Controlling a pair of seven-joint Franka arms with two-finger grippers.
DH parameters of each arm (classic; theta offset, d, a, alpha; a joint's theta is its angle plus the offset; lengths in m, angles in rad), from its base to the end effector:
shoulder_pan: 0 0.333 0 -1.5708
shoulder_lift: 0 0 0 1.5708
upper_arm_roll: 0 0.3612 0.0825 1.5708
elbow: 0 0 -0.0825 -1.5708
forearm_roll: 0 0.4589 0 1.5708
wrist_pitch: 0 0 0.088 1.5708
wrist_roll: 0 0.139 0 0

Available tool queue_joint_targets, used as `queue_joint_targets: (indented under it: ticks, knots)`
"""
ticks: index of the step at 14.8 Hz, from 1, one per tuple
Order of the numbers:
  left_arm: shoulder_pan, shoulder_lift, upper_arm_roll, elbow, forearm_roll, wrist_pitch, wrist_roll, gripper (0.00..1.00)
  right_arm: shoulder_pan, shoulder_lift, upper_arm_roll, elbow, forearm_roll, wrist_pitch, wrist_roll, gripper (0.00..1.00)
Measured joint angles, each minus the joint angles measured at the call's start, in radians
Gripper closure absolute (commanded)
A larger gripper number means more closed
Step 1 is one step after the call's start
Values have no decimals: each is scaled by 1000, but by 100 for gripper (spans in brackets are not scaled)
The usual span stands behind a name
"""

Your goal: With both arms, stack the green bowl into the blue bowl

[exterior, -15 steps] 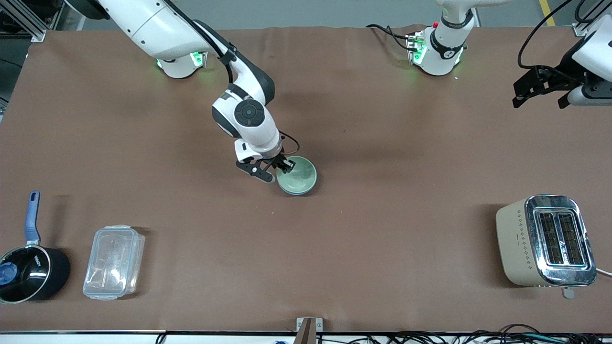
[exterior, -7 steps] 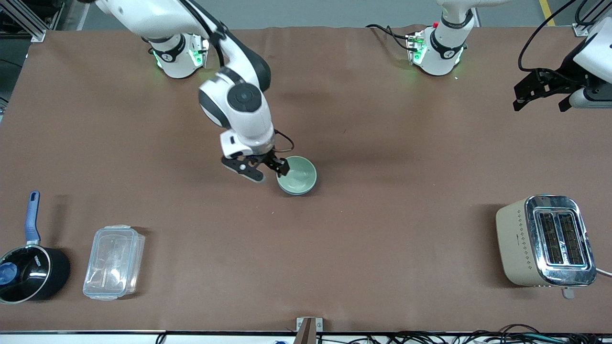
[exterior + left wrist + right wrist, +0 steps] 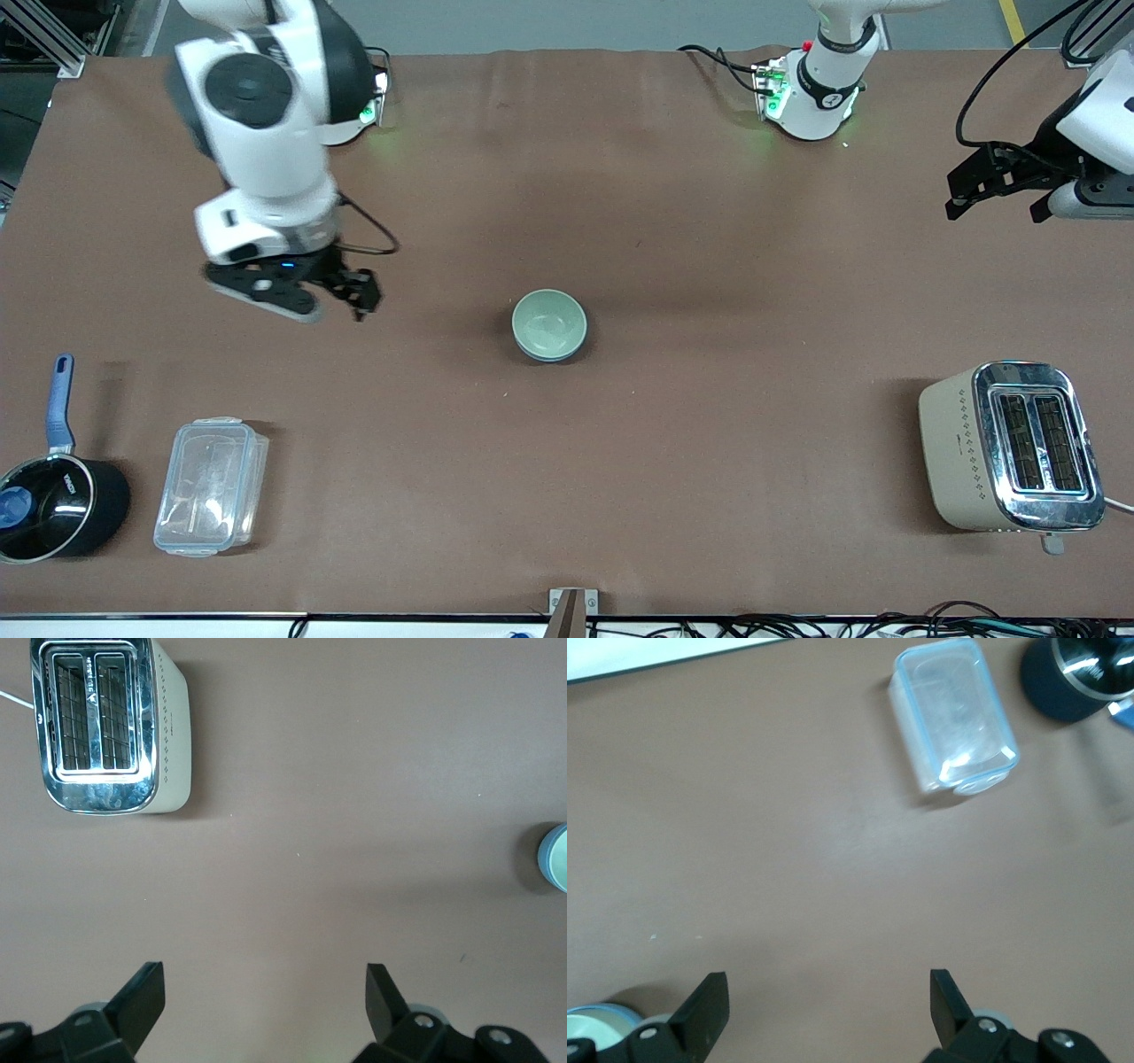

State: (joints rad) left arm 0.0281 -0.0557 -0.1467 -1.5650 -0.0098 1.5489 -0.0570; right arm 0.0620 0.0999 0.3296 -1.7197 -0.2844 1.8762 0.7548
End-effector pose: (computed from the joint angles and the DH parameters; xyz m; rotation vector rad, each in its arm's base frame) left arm 0.6041 -0.0760 0.6730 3.1344 -0.0971 0.0607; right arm 0.6416 0.2249 0.5240 2.9295 -0.4252 0.2730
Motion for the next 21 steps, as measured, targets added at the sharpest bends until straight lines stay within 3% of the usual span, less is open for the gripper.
queue_joint_targets:
  ticks: [3, 6, 10, 12, 21]
  knots:
    - [0, 0, 0, 8, 2, 0, 0, 0, -3, -73, -151, 0, 103, -41, -229, 0]
    - [0, 4, 0, 19, 2, 0, 0, 0, -6, -134, -255, 22, 175, -149, -383, 0]
    - [0, 7, -6, 20, 11, -16, 0, 0, -7, -162, -354, 191, 202, -359, -583, 0]
    - [0, 7, -23, 21, 38, -23, 0, 0, -8, -161, -380, 236, 206, -382, -639, 0]
    - [1, 7, -37, 23, 49, -33, 0, 0, -23, -132, -381, 239, 268, -383, -651, 0]
